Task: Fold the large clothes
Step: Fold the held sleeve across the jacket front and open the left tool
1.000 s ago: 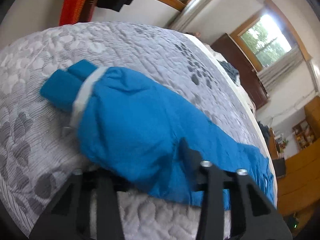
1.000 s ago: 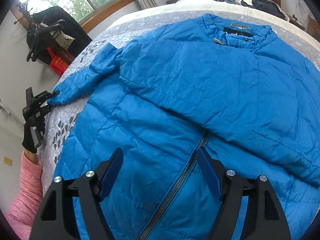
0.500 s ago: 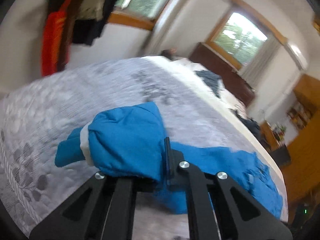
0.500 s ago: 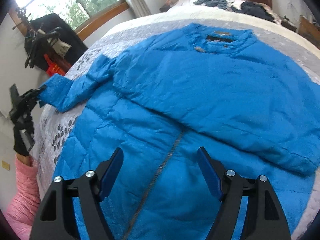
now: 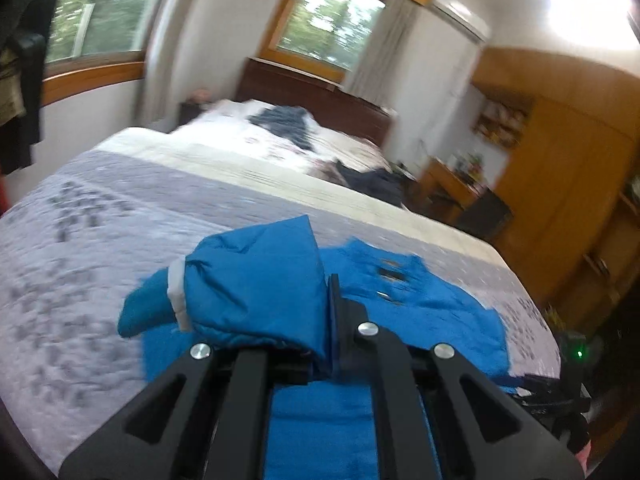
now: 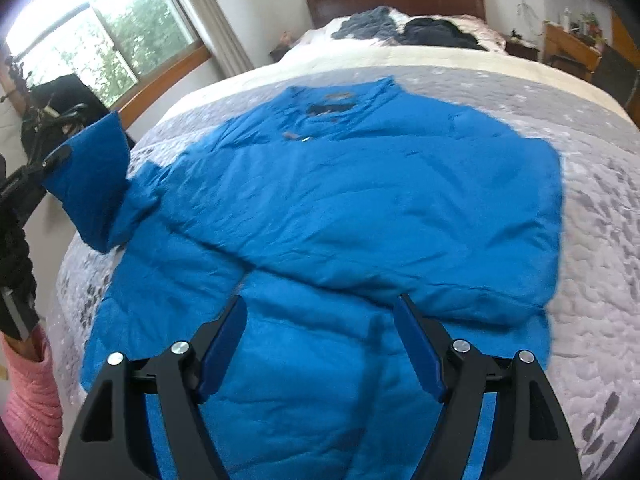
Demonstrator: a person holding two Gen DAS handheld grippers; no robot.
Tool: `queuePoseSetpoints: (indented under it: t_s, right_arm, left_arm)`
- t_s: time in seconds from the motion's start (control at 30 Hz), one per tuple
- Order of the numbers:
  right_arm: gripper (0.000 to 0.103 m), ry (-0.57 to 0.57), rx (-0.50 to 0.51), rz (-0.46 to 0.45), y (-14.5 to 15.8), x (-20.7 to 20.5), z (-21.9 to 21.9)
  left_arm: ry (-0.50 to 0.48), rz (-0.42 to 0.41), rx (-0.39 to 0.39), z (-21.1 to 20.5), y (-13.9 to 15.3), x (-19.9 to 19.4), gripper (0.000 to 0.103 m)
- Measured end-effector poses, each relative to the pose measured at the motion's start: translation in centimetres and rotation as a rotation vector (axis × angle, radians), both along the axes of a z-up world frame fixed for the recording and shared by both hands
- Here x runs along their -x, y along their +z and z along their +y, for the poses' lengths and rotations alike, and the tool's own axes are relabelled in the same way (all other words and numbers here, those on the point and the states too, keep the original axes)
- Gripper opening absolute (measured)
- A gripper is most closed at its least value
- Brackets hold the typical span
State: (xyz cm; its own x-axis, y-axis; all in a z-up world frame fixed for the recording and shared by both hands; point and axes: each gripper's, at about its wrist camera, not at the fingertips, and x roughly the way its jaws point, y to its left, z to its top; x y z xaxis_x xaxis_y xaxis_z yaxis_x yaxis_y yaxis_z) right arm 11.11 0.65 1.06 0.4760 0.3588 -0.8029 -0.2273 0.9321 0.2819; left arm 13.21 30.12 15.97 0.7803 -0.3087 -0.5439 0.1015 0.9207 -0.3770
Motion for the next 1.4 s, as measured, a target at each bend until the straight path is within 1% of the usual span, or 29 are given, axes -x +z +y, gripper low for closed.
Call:
queuePoseSetpoints:
  t_s: [0.17,0.3,0.37,0.5,0.53,0.57,0.6,0.63,0.67,0.7,0.73,0.77,0.8,0.83,0.9,0.93,0.97,1.03,1.07,1.13,1.2,1.27,1.33,1.4]
  right_arm:
    - [0.076,-0.034,-0.029,-0.002,-0.3,-0.5,-1.9]
    - [0.076,-0.054,-0.036,-0.001,-0.4,-0.8,-3.1]
    - [0.076,-0.06,-0.043,0.003,-0.6,-0.9,-3.5]
    - [0.076,-0.074,-0.051,0.018,-1.2,-1.2,-4.1]
    - [0.076,-0.076,-0.055,0.023,-1.3,-1.2,-4.2]
    - [0.076,-0.076,-0.058,0.026,-1.5,-1.2,-4.3]
    - [0.076,-0.077,-0.058,0.028,-1.6,-1.3,-4.3]
    - [0.076,-0.078,-0.055,0.03,-1.6,-1.3,-4.2]
    - [0.076,-0.079,-0.051,0.03,-1.6,-1.3,-4.1]
    - [0.077,-0.079,-0.049,0.03,-1.7,-1.3,-4.1]
    - [0.077,-0.079,-0.049,0.029,-1.6,-1.3,-4.0]
    - [0.077,-0.08,-0.051,0.029,-1.6,-1.3,-4.0]
    - [0.077,-0.081,-0.055,0.029,-1.5,-1.3,-4.0]
    - [0.077,-0.082,-0.061,0.031,-1.4,-1.2,-4.0]
    - [0.077,-0.076,-0.083,0.039,-1.1,-1.2,-3.9]
    - [0.077,-0.068,-0.093,0.043,-1.0,-1.2,-3.7]
    - [0.077,-0.06,-0.105,0.047,-0.8,-1.3,-3.4]
    - [0.078,-0.036,-0.135,0.059,-0.2,-1.9,-2.4]
    - [0.078,-0.02,-0.152,0.07,0.3,-2.4,-1.5]
    - [0.081,0.007,-0.186,0.086,0.9,-3.4,0.1]
    - [0.084,0.049,-0.22,0.107,1.5,-4.9,2.5]
    - [0.087,0.069,-0.231,0.134,1.6,-6.3,4.6]
    - [0.088,0.077,-0.239,0.172,1.1,-8.0,6.7]
    - [0.088,0.061,-0.224,0.205,0.3,-9.5,8.3]
  left_arm:
    - [-0.105,0.026,-0.015,-6.4,-1.5,-2.4,0.004]
    - [-0.166,0.059,-0.024,-10.7,-3.7,-4.1,0.004]
    - [-0.183,0.095,-0.023,-12.0,-5.6,-5.3,0.004]
    - [-0.207,0.149,-0.026,-13.7,-8.8,-6.0,0.005]
    - [-0.211,0.157,-0.029,-13.5,-9.3,-6.1,0.008]
    - [-0.217,0.163,-0.028,-13.6,-9.7,-6.1,0.008]
    - [-0.229,0.172,-0.029,-13.7,-10.1,-6.2,0.01]
    - [-0.235,0.177,-0.029,-13.7,-10.2,-6.1,0.014]
    - [-0.241,0.183,-0.028,-13.4,-10.3,-6.1,0.016]
    - [-0.253,0.194,-0.019,-13.1,-10.3,-6.0,0.021]
    - [-0.264,0.211,-0.004,-12.7,-10.4,-5.9,0.032]
    - [-0.269,0.224,0.005,-12.3,-10.4,-5.7,0.037]
    - [-0.279,0.242,0.022,-11.5,-10.5,-5.2,0.046]
    - [-0.292,0.244,0.039,-10.9,-10.4,-4.7,0.05]
    - [-0.317,0.235,0.066,-9.2,-10.0,-3.4,0.052]
    - [-0.32,0.227,0.072,-8.4,-9.7,-2.7,0.056]
    - [-0.314,0.21,0.075,-7.5,-9.4,-1.9,0.056]
    - [-0.273,0.155,0.061,-5.2,-8.6,-0.7,0.056]
    - [-0.225,0.118,0.03,-3.8,-8.2,-0.3,0.057]
    - [-0.144,0.096,-0.009,-2.1,-8.0,-0.4,0.057]
    - [-0.103,0.101,-0.023,-0.9,-8.5,-1.0,0.057]
    - [-0.064,0.128,-0.042,-0.2,-9.7,-1.9,0.057]
    - [-0.052,0.163,-0.034,0.4,-11.0,-2.7,0.056]
    - [-0.049,0.195,-0.017,0.9,-12.2,-3.3,0.056]
